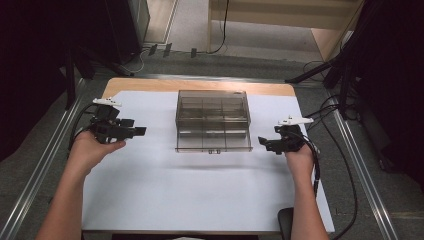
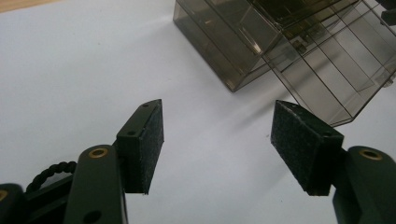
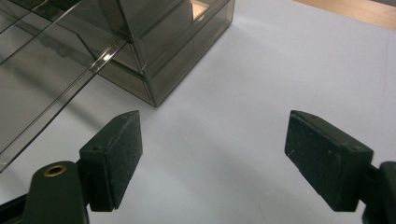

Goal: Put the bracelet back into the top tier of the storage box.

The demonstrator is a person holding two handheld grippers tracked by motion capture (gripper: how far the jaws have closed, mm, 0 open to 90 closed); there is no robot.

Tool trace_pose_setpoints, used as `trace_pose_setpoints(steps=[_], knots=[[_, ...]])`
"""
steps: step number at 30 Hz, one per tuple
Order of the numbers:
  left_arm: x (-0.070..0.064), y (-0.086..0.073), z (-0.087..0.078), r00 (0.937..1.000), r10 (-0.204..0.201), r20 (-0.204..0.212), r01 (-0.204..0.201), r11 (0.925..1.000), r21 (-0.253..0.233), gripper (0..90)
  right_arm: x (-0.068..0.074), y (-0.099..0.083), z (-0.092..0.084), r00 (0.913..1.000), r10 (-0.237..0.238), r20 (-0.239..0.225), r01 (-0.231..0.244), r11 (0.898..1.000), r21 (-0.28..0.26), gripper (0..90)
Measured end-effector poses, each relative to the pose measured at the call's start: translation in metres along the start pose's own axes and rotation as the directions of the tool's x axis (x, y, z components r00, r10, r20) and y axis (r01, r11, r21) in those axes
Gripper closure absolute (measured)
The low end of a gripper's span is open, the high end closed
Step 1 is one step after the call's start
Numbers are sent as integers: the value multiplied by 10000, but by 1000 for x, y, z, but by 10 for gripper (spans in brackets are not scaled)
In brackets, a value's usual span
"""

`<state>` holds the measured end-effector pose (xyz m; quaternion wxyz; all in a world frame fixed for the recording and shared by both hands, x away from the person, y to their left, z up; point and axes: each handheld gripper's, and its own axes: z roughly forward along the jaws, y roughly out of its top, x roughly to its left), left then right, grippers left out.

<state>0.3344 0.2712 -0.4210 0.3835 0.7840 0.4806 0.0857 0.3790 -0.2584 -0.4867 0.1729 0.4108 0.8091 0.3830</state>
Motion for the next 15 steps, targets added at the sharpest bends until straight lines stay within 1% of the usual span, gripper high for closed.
trace_pose_setpoints(steps=[2, 3, 6, 7, 8, 11, 13, 15], knots=[[0, 0, 0, 9999, 122, 2, -122, 9999, -72, 366, 0, 0, 0, 9999, 14, 110, -14, 10000, 18, 198], [0, 0, 0, 9999, 143, -28, -143, 9999, -65, 366, 0, 0, 0, 9998, 117, 136, -118, 9999, 15, 197], [0, 0, -1, 9999, 76, -93, -76, 10000, -48, 366, -1, 0, -1, 9997, 135, 189, -136, 9999, 72, 197], [-1, 0, -1, 9999, 108, -103, -108, 9999, -60, 366, -1, 0, -1, 9997, 135, 189, -136, 9999, 72, 197], [-1, 0, -1, 9999, 140, -28, -140, 9999, -14, 366, -1, -1, 0, 9997, 116, 217, -118, 9999, 126, 197], [-2, 0, 0, 9998, 179, -42, -179, 9998, 16, 364, -2, -1, 0, 9997, 93, 246, -96, 9999, 137, 197], [-2, -1, 1, 9997, 251, -35, -251, 9996, 125, 361, -2, -1, -1, 9996, 104, 276, -107, 9999, 114, 198], [-2, -2, 5, 9994, 233, -248, -228, 9995, 208, 364, -2, -1, 0, 9995, 100, 293, -103, 9999, 107, 198]])
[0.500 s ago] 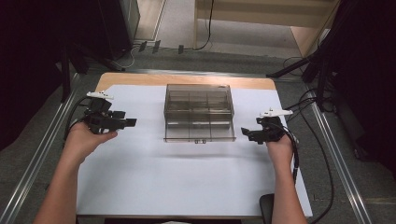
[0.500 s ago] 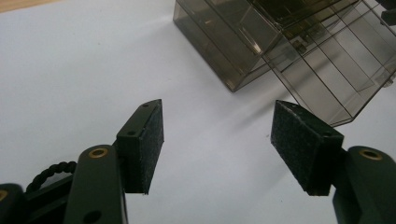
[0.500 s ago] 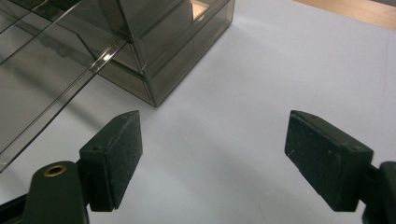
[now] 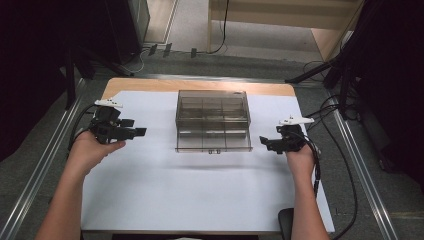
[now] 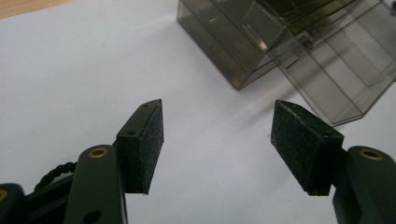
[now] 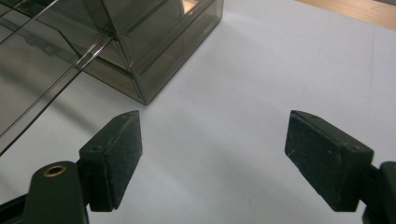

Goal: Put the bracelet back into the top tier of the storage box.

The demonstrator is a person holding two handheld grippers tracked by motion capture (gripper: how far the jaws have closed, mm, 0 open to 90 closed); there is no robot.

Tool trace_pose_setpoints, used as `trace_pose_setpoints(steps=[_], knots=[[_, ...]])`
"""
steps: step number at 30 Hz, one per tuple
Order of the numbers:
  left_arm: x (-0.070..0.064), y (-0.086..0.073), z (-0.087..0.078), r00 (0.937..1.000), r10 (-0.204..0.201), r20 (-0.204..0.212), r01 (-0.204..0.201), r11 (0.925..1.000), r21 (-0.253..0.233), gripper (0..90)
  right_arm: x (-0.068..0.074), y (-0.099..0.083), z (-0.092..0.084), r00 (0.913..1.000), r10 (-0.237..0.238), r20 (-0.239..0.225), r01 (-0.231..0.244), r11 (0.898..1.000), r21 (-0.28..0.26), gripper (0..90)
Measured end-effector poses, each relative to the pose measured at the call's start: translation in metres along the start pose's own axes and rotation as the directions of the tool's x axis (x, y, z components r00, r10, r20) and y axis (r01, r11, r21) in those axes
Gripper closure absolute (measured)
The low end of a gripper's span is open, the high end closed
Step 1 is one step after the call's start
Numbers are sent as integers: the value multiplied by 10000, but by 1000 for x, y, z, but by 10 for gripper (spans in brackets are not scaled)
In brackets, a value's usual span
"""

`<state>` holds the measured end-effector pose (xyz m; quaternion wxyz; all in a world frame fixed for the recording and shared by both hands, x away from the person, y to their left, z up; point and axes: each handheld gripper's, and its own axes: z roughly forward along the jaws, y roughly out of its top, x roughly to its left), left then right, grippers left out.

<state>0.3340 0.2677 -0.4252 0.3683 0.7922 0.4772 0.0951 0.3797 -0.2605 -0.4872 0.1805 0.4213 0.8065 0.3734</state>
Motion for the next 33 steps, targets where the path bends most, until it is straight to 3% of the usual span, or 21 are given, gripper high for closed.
trace_pose_setpoints(steps=[6, 15, 33], knots=[[2, -1, 1, 10000, 52, -68, -51, 9999, 132, 363, 2, 0, 2, 9999, -150, 27, 150, 9999, 85, 200], [-1, -1, 5, 9998, 73, 191, -84, 9984, 558, 366, 2, 0, 3, 9998, -183, -3, 183, 9998, 111, 200], [-2, -2, 4, 9994, 60, 333, -84, 9973, 726, 365, 2, 0, 3, 9998, -206, -17, 206, 9997, 137, 202]])
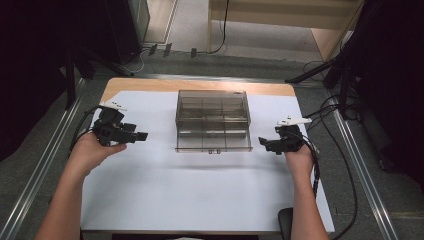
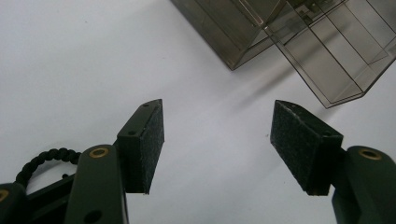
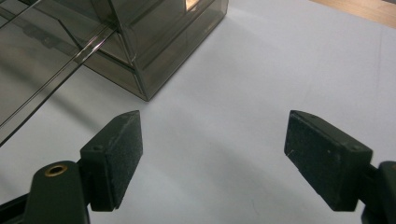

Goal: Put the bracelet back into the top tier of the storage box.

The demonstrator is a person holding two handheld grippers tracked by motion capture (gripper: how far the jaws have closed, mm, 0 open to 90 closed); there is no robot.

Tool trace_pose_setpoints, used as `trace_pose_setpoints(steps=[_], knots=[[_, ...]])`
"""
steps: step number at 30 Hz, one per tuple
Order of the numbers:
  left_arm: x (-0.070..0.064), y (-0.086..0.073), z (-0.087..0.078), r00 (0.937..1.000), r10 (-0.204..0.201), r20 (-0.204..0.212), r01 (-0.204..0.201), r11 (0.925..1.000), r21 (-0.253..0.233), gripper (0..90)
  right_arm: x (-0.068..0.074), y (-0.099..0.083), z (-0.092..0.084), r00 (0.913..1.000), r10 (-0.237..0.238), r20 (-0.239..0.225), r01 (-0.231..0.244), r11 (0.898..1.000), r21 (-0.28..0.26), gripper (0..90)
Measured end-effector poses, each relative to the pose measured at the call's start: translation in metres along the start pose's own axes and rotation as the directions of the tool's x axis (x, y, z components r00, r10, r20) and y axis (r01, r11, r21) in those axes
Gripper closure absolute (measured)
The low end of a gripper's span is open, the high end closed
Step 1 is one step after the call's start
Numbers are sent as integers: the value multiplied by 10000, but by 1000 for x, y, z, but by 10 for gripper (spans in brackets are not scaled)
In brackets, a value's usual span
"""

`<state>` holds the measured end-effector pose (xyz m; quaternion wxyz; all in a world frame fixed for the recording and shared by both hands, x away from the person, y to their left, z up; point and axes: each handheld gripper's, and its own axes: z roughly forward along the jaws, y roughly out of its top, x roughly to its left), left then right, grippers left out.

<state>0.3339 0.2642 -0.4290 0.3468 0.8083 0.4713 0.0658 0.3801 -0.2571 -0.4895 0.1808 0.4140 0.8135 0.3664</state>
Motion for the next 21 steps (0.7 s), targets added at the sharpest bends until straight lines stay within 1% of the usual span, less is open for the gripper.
trace_pose_setpoints(steps=[2, 4, 7, 17, 21], knots=[[0, 0, 0, 10000, 6, -3, -6, 10000, 37, 363, 0, 0, 0, 10000, 7, -14, -7, 10000, 1, 202], [1, -1, 1, 10000, 51, -64, -49, 9998, 218, 358, 0, 0, 0, 10000, 1, -35, -1, 10000, -18, 202], [1, -1, 1, 9999, 54, -91, -51, 9995, 306, 353, 0, 0, 0, 10000, 8, -32, -8, 10000, -9, 202], [2, -2, -4, 9999, 84, -151, -79, 9994, 345, 349, 0, 0, 0, 10000, 18, -58, -18, 10000, 10, 202], [3, -2, -5, 9998, 74, -170, -66, 9990, 450, 332, 0, 0, 0, 10000, -3, -80, 4, 10000, 49, 202]])
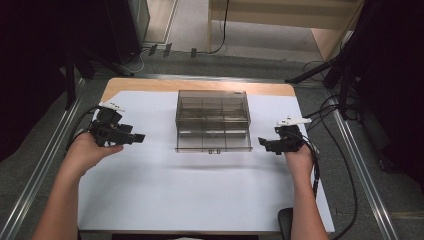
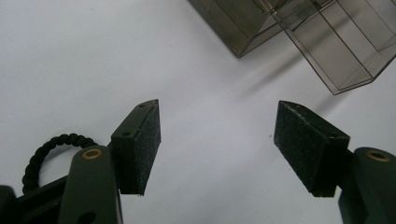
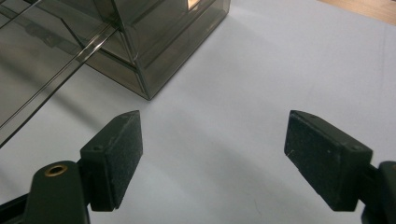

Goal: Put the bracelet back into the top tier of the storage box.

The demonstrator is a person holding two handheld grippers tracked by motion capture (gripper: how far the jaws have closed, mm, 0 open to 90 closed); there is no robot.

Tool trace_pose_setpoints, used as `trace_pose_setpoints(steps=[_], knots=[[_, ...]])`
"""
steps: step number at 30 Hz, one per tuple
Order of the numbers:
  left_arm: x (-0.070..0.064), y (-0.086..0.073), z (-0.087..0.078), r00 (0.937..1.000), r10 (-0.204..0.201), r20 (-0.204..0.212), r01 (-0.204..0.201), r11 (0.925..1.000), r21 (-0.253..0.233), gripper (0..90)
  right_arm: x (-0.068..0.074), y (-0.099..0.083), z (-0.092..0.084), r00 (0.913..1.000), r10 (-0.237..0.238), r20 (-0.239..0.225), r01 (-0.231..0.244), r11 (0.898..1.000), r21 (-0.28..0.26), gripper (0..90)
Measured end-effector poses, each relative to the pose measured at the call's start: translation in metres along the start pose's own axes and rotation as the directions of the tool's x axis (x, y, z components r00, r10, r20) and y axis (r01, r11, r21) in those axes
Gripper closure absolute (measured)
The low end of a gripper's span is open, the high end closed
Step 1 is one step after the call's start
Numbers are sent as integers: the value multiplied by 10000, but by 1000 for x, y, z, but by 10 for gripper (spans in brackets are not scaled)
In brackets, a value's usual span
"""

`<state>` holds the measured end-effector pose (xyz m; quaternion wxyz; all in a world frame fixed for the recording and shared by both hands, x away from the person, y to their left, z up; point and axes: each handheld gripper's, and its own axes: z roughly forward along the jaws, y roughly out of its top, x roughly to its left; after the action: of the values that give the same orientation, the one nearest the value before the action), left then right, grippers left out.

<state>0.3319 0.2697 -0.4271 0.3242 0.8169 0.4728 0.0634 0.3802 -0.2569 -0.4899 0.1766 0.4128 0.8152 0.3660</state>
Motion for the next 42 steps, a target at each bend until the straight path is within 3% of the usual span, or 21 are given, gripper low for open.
trace_pose_setpoints(steps=[7, 11, 17, 21, 33, 34, 38, 41, 42], knots=[[10, -5, 1, 9983, -119, -570, 154, 9980, 610, 292, -1, -1, 0, 10000, 27, 17, -27, 10000, 21, 202], [15, -8, 2, 9975, -239, -666, 287, 9970, 714, 266, -1, 0, 0, 10000, 45, -7, -45, 10000, -5, 202], [28, -16, 6, 9883, -631, -1387, 798, 9898, 1184, 286, -2, 0, 1, 9999, 143, -27, -143, 9999, -68, 204], [34, -20, 6, 9837, -760, -1630, 982, 9862, 1329, 286, -3, 0, 2, 9999, 151, -19, -151, 9998, -108, 205], [47, -21, 15, 9649, -559, -2565, 1093, 9739, 1989, 282, 0, 0, 3, 10000, 18, -43, -17, 9999, 118, 204], [49, -20, 16, 9622, -562, -2664, 1142, 9715, 2075, 282, 0, 0, 3, 10000, 18, -43, -17, 9999, 118, 204], [53, -20, 21, 9655, -596, -2535, 1218, 9637, 2375, 282, 1, -2, 1, 10000, 30, -56, -28, 9995, 312, 203], [56, -19, 23, 9635, -666, -2594, 1315, 9614, 2417, 283, 2, -5, -2, 10000, -7, -29, 8, 9995, 304, 202], [59, -20, 26, 9609, -731, -2672, 1455, 9540, 2623, 282, 2, -6, -3, 10000, -5, -20, 6, 9995, 311, 202]])
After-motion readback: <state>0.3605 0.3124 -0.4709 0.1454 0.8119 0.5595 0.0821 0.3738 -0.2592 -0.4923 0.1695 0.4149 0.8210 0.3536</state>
